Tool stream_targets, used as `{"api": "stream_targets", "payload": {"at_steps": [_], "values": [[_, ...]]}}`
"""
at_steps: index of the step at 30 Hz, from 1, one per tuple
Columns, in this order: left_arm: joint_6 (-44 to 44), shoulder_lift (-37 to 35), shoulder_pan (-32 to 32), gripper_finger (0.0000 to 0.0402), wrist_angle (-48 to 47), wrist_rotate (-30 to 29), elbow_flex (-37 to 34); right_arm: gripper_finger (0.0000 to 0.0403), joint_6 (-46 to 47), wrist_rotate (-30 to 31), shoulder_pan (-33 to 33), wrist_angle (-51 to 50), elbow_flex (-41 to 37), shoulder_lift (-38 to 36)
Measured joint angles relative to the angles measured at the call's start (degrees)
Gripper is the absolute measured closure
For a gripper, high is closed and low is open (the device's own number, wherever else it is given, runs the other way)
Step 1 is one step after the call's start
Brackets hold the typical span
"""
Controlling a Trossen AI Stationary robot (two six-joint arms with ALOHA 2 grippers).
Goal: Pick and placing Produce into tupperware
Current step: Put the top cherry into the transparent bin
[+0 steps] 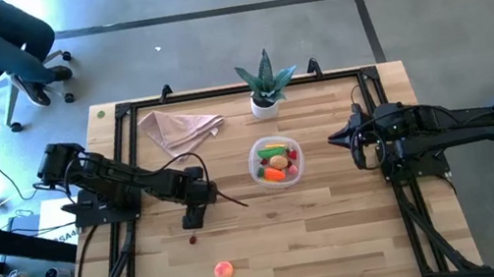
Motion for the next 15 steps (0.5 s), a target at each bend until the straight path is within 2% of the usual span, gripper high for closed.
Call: {"api": "stream_targets", "payload": {"at_steps": [15], "values": [[-1.1,0.5,0.0,0.0195,0.6,-1.3,0.0,0.0367,0.0,0.0,0.0,0.0,0.0,0.0]]}}
